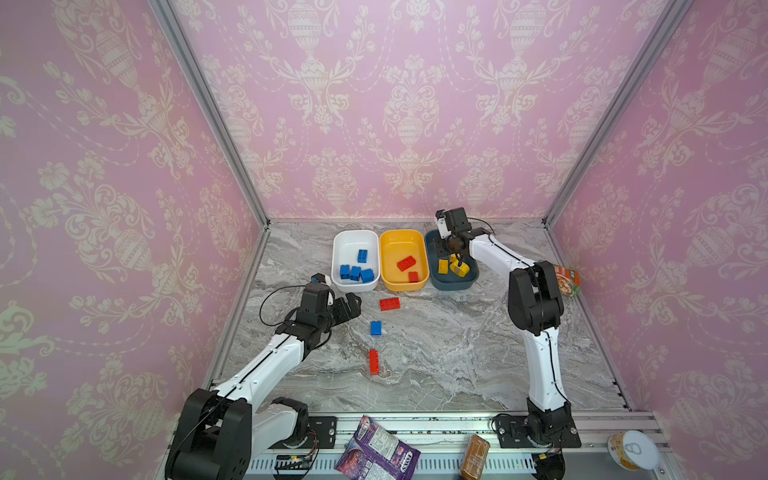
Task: Sort the legos into containers by color
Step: 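Carry the yellow brick into the teal container and open the right gripper, then grasp a small blue brick with the left gripper while the right gripper withdraws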
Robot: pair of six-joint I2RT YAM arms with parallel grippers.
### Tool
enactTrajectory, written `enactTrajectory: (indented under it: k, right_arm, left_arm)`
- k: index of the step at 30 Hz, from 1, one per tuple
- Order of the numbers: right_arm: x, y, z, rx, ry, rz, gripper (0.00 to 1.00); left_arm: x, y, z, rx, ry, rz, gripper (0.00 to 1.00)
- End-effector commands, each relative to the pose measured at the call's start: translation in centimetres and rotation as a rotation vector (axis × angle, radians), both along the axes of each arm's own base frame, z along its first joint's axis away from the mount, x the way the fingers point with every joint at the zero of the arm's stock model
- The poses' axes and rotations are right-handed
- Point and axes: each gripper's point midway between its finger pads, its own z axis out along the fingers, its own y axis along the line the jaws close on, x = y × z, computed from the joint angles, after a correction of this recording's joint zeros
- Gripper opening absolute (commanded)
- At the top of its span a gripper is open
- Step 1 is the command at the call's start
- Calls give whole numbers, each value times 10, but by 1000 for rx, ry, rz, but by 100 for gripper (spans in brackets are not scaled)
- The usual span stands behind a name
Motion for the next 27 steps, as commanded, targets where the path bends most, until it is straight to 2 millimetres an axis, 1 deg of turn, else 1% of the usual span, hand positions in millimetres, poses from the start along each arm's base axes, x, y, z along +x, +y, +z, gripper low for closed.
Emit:
enactTrajectory:
  k: [1,5,8,14,20,24,27]
  right_arm:
    - [5,-1,0,17,13,-11,35]
    - [6,0,1,21,12,-12,48]
    - [4,-1,5,22,9,-12,52]
    - [-3,-3,14,29,-3,-11,54]
    - [-14,-3,24,52,-11,-13,55]
    - [-23,-4,32,68,-14,-15,58]
    - [-33,-4,38,78,-8,-10,60]
  left_arm:
    - [2,1,4,-6,10,4,99]
    - [2,1,4,-5,10,3,99]
    - [3,1,5,-6,8,4,99]
    - [3,0,5,-10,6,1,99]
    - [2,0,4,-11,10,0,99]
    - [2,0,4,-6,14,-3,99]
    - [1,-1,5,-2,19,-11,99]
